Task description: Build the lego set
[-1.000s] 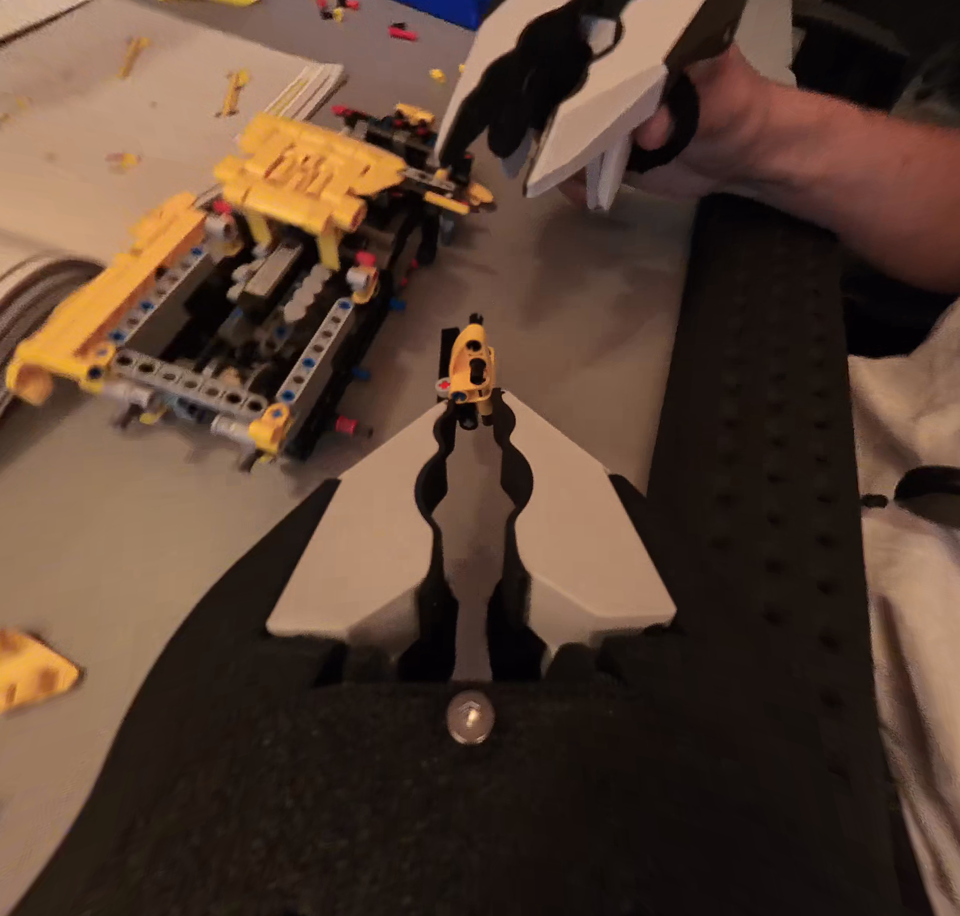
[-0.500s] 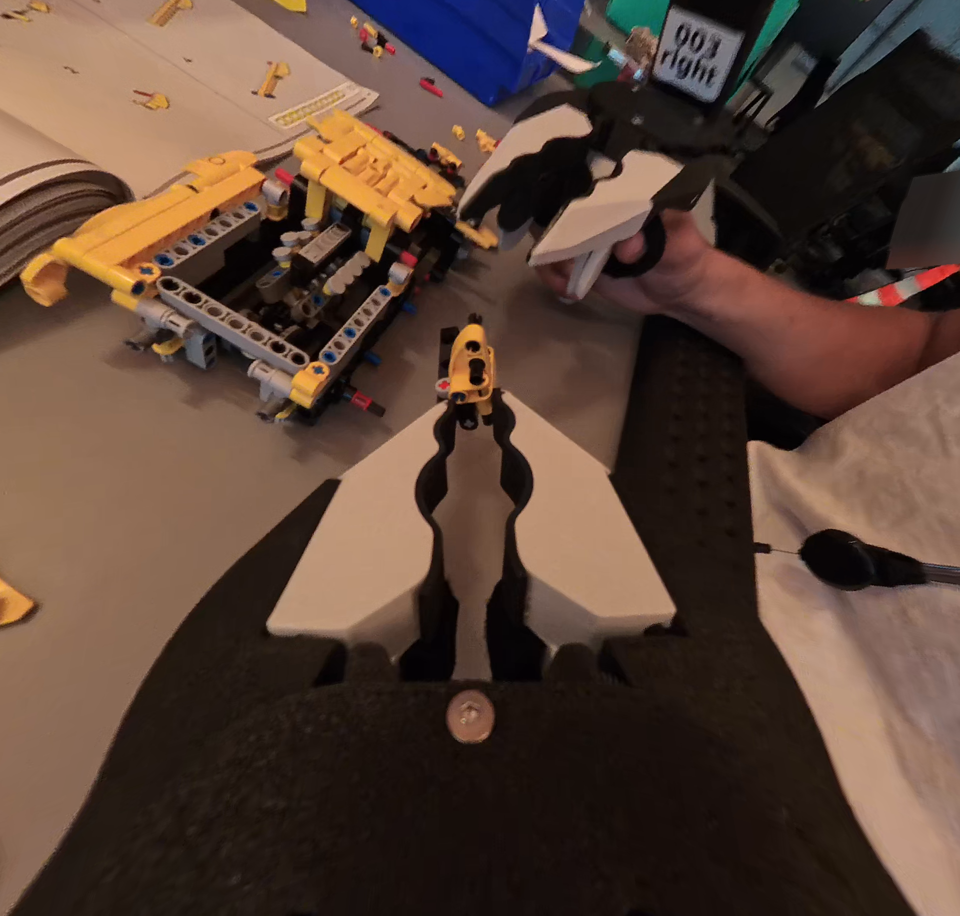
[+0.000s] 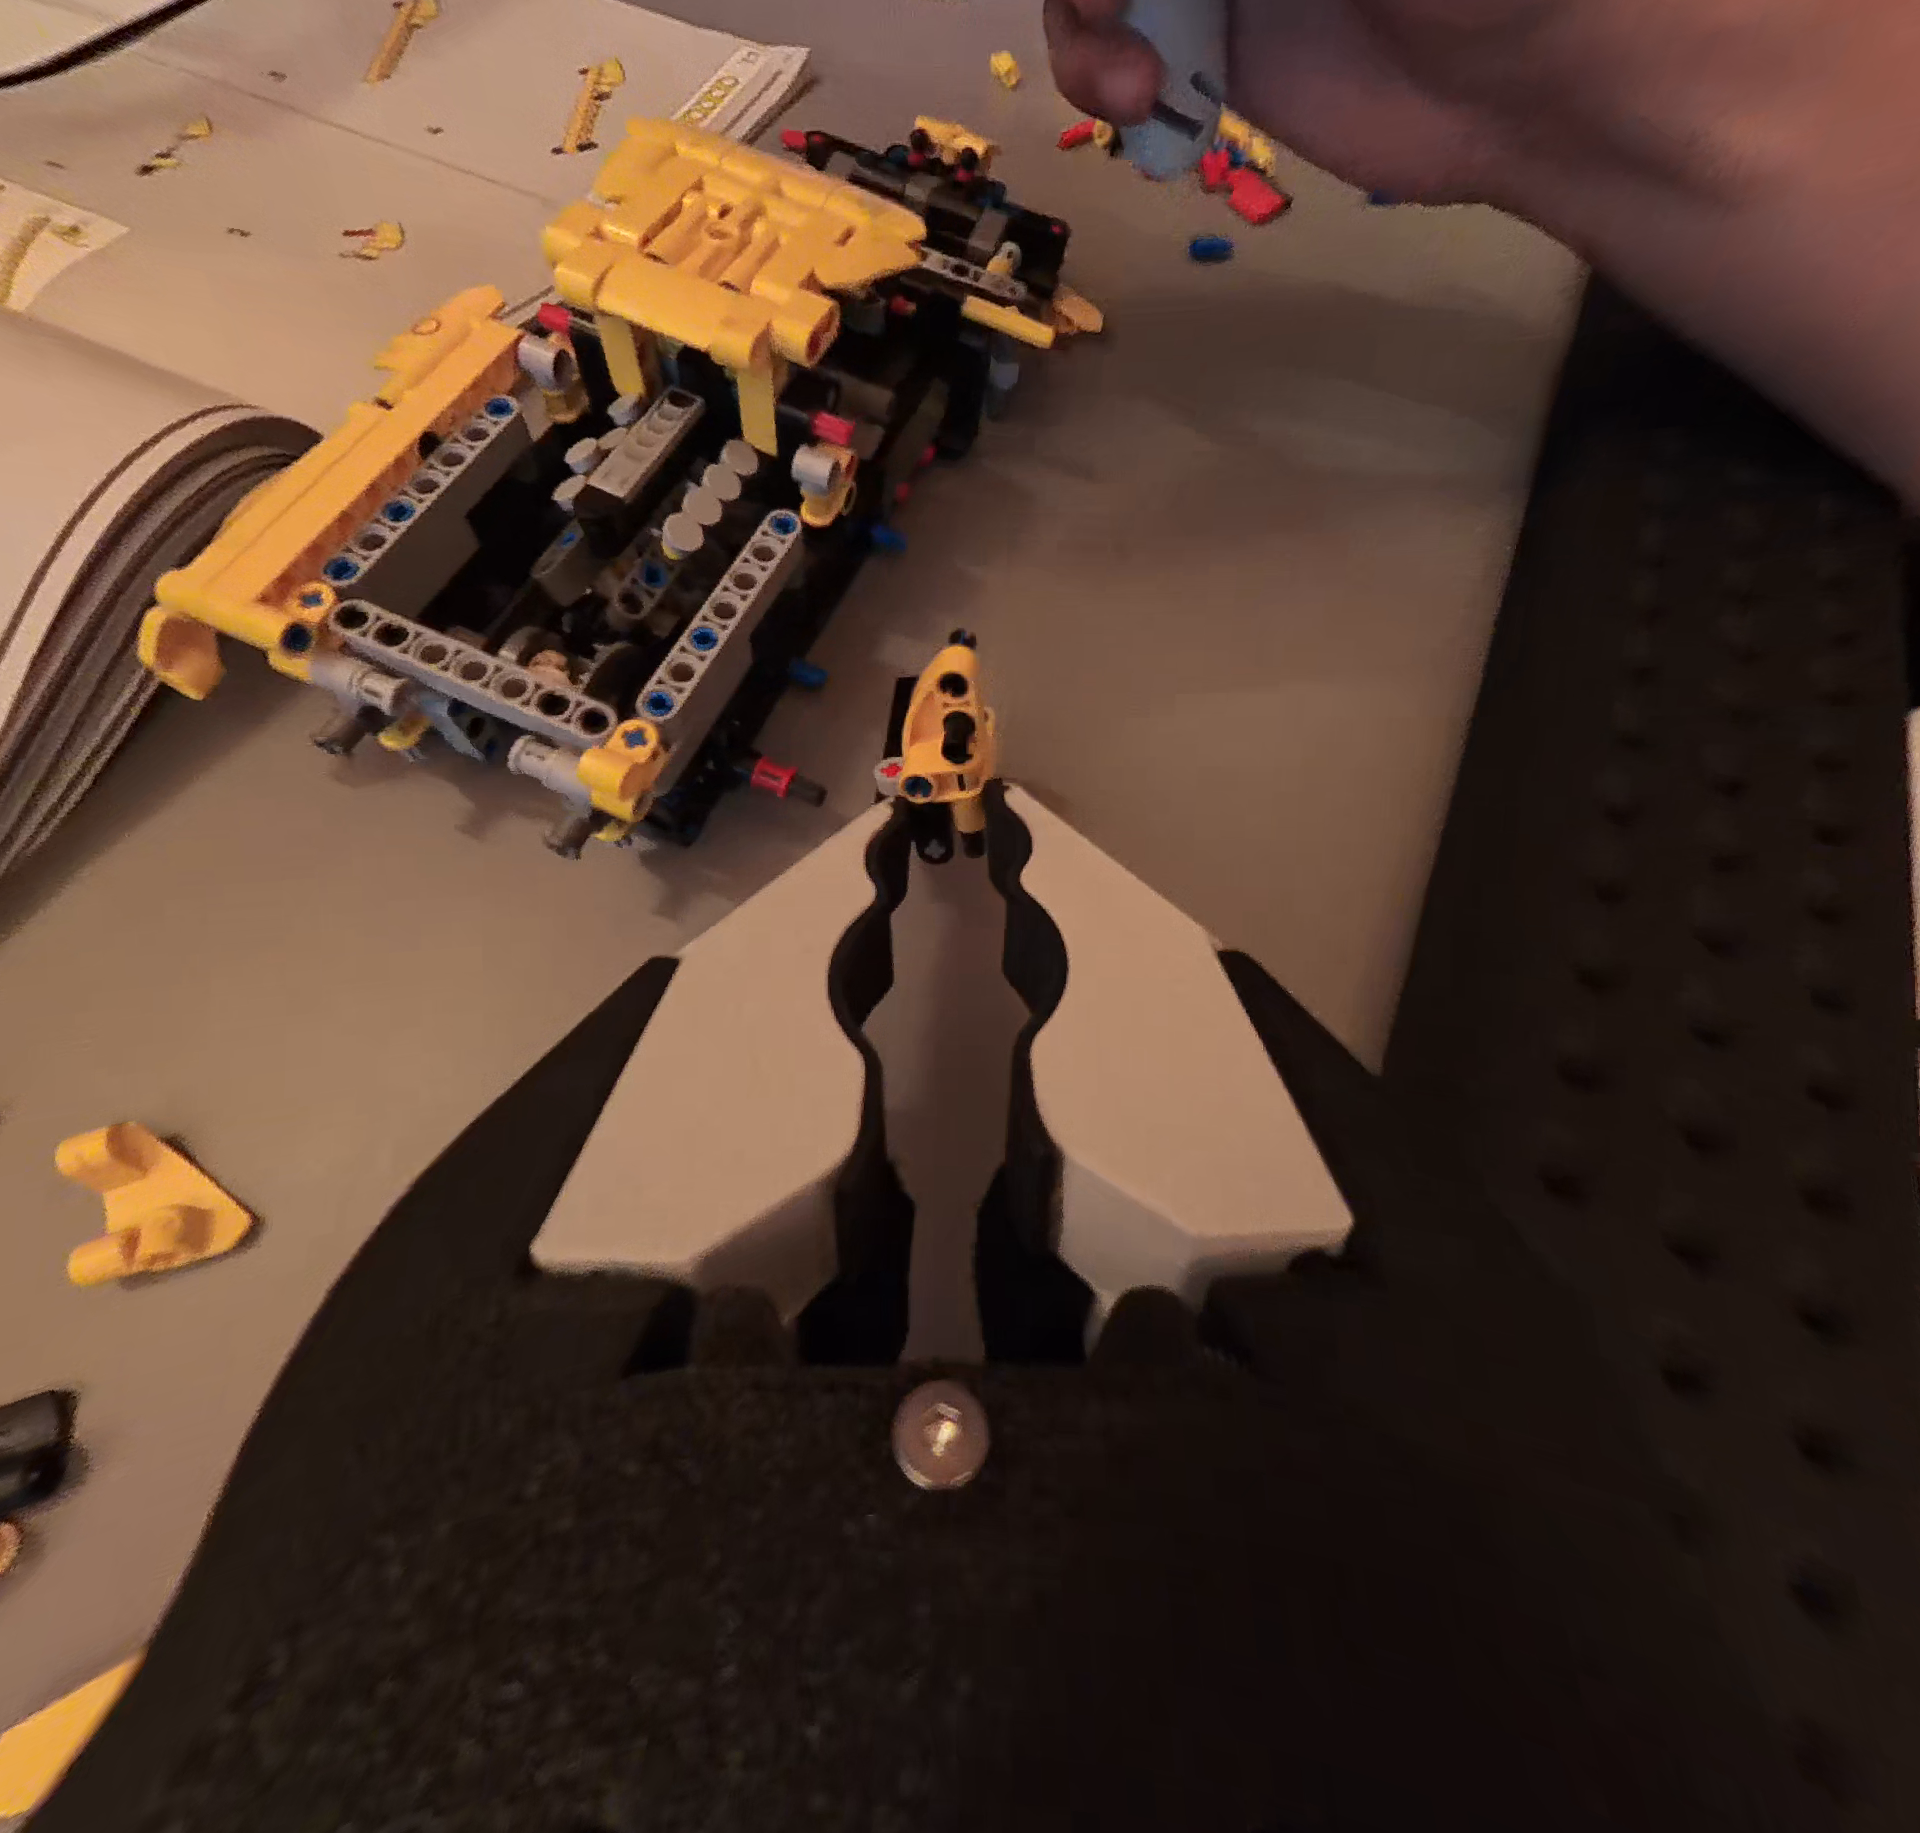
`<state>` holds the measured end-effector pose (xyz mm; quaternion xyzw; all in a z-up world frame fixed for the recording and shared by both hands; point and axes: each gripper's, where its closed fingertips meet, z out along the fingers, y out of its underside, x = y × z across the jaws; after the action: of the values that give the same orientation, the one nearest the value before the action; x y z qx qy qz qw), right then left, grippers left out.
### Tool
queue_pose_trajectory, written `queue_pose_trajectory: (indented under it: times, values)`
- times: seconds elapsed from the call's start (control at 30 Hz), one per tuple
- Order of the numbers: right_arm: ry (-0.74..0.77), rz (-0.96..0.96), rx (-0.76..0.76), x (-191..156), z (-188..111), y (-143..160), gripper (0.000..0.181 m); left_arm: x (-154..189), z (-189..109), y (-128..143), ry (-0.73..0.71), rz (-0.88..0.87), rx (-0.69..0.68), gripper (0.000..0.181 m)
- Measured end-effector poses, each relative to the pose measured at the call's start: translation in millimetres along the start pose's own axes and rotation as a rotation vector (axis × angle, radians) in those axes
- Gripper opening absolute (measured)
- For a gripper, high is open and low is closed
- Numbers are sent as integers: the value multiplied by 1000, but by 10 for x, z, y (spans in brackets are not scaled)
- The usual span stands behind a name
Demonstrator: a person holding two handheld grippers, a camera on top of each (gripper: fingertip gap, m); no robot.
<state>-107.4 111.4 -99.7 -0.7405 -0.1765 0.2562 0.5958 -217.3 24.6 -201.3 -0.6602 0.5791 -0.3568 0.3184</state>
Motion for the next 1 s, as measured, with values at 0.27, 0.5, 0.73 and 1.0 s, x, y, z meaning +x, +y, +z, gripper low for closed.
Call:
queue_pose_trajectory:
  times: [0.27,0.5,0.73,1.0]
  values:
    - [68,-50,-9,45,-98,207,42,211,149,44,46,120,-47,14]
    - [41,-24,-9,26,-92,209,42,365,242,57,100,120,-71,14]
    - [39,17,20,72,-141,160,42,449,64,-147,200,1,82,29]
    - [30,44,11,92,-133,196,42,-420,-790,-229,-128,-173,283,31]
